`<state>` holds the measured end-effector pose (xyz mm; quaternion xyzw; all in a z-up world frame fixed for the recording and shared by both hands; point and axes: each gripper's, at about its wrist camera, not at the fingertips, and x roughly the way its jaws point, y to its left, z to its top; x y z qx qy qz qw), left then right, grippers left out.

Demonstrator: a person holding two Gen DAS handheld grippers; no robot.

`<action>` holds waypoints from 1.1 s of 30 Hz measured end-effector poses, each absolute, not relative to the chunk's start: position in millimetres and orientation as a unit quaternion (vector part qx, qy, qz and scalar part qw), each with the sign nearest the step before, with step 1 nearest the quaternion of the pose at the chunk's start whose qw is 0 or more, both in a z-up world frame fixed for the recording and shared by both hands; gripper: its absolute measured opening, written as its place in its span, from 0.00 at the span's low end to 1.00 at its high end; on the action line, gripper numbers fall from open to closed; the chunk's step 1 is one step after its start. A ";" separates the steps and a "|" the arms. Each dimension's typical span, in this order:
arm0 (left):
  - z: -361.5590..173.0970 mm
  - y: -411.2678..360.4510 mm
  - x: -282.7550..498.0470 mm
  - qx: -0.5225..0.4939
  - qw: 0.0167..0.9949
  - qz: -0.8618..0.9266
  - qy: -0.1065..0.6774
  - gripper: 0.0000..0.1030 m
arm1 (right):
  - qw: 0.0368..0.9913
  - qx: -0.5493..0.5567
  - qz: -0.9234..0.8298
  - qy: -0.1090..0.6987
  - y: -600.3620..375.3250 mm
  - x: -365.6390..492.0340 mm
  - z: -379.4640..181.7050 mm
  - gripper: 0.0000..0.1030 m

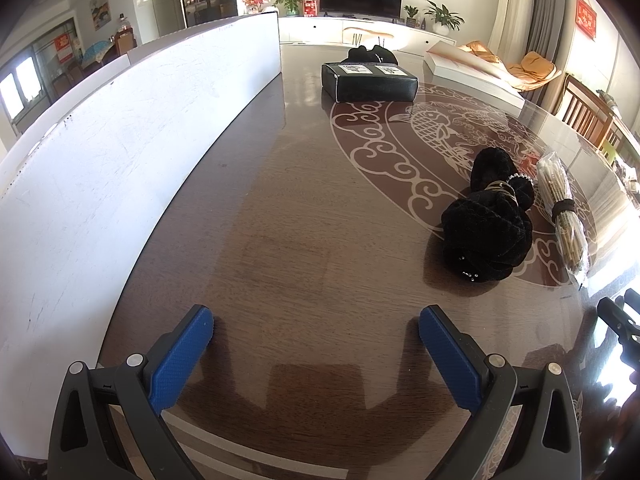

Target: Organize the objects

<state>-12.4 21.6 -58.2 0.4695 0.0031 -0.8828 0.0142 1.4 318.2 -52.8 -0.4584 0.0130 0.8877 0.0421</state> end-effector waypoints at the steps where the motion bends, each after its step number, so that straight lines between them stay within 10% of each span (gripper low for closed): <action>1: -58.2 21.6 -12.3 0.469 0.014 -0.883 0.003 1.00 | 0.042 -0.458 0.888 0.013 318.2 1.4 -52.8 1.00; 11: -53.8 18.6 -14.7 0.497 -0.008 -0.868 0.005 1.00 | 0.042 -0.458 0.888 0.013 318.5 1.3 -52.8 1.00; 20: -40.6 -29.4 -10.4 0.462 -0.111 -0.853 0.214 1.00 | 0.042 -0.458 0.888 0.013 318.7 1.3 -52.7 1.00; 33: -43.1 81.6 -72.3 0.494 -0.200 -0.846 0.012 1.00 | 0.042 -0.458 0.888 0.013 318.3 1.1 -52.9 1.00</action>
